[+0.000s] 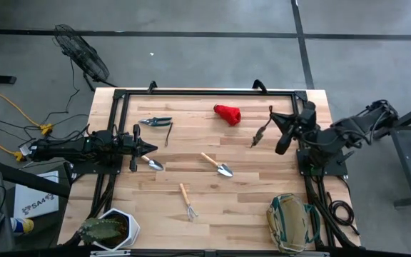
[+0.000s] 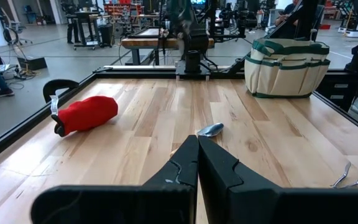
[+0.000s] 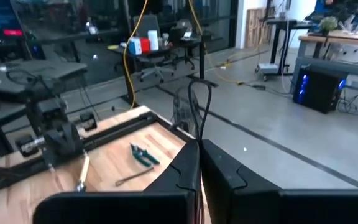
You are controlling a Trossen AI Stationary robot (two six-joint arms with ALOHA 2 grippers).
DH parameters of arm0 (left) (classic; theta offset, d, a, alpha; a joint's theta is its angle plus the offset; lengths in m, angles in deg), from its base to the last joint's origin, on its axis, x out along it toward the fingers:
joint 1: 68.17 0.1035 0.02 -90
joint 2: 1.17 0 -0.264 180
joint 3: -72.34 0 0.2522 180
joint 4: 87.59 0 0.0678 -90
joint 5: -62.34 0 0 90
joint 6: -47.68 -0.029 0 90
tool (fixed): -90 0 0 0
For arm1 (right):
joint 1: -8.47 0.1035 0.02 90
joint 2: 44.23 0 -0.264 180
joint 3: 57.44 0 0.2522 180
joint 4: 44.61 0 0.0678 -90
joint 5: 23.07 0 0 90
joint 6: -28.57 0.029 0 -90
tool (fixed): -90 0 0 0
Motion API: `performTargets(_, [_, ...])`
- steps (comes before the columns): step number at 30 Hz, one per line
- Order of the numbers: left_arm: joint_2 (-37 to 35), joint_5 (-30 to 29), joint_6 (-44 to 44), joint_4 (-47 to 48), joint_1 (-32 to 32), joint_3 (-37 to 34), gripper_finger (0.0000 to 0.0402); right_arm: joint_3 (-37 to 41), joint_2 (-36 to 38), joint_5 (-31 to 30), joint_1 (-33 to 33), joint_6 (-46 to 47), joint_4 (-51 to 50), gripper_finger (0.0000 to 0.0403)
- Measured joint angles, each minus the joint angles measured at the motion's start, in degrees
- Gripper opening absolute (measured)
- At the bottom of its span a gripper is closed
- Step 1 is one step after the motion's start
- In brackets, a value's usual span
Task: Pick & Place Garden tools in Gardening bag
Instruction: Put the right green shear scissors into the gardening bag
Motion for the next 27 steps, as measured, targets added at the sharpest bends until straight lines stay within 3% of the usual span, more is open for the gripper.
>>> performTargets(6, [0.0, 0.0, 0.0, 0.0, 0.0, 0.0, 0.0001, -4.3, -3.9, -1.9, 5.0, -0.2, -0.2, 0.0003])
performTargets(17, [0.0, 0.0, 0.0, 0.0, 0.0, 0.0, 0.0001, -6.4, -5.7, 1.6, 14.5, -2.2, -1.2, 0.0003])
performTargets(27, [0.0, 0.0, 0.0, 0.0, 0.0, 0.0, 0.0001, -6.4, -5.8, 6.5, 15.8, -2.0, -5.6, 0.0003])
